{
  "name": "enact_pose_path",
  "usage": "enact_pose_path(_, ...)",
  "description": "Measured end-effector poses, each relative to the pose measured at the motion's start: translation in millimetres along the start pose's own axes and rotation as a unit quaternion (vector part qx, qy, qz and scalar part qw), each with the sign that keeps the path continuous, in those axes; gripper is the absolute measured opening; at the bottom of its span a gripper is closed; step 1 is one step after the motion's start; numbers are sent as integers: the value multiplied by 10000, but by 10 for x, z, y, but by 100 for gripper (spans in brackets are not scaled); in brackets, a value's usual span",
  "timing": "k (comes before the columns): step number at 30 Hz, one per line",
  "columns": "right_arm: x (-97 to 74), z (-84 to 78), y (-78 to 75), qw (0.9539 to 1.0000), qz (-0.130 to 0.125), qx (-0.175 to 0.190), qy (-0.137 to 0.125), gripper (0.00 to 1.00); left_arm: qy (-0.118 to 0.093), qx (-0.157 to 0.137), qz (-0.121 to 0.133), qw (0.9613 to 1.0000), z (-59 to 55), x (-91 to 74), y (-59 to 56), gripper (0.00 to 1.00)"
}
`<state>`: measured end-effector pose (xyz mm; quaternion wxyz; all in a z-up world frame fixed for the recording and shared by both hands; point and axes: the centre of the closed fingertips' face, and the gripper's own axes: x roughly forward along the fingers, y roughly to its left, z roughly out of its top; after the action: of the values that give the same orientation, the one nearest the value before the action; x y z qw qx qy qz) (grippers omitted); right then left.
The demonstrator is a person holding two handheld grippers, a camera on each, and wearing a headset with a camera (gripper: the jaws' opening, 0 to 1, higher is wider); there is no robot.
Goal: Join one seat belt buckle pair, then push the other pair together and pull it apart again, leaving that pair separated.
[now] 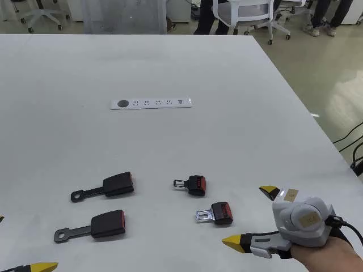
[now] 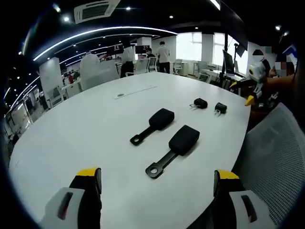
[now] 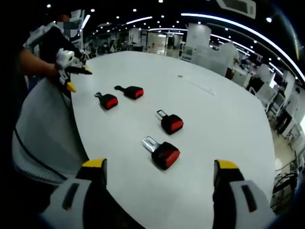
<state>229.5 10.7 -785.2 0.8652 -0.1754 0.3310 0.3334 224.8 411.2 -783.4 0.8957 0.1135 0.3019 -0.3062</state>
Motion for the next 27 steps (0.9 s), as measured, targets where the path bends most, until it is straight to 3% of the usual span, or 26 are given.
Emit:
enact_pose_path(10, 33, -34, 2, 10000, 11, -16, 67, 93, -58, -22, -9, 10000, 27, -6, -7, 98)
enact_pose_path(27, 77, 82, 57, 9999, 52, -86, -59, 93, -28, -12, -19, 10000, 19, 0, -4, 99)
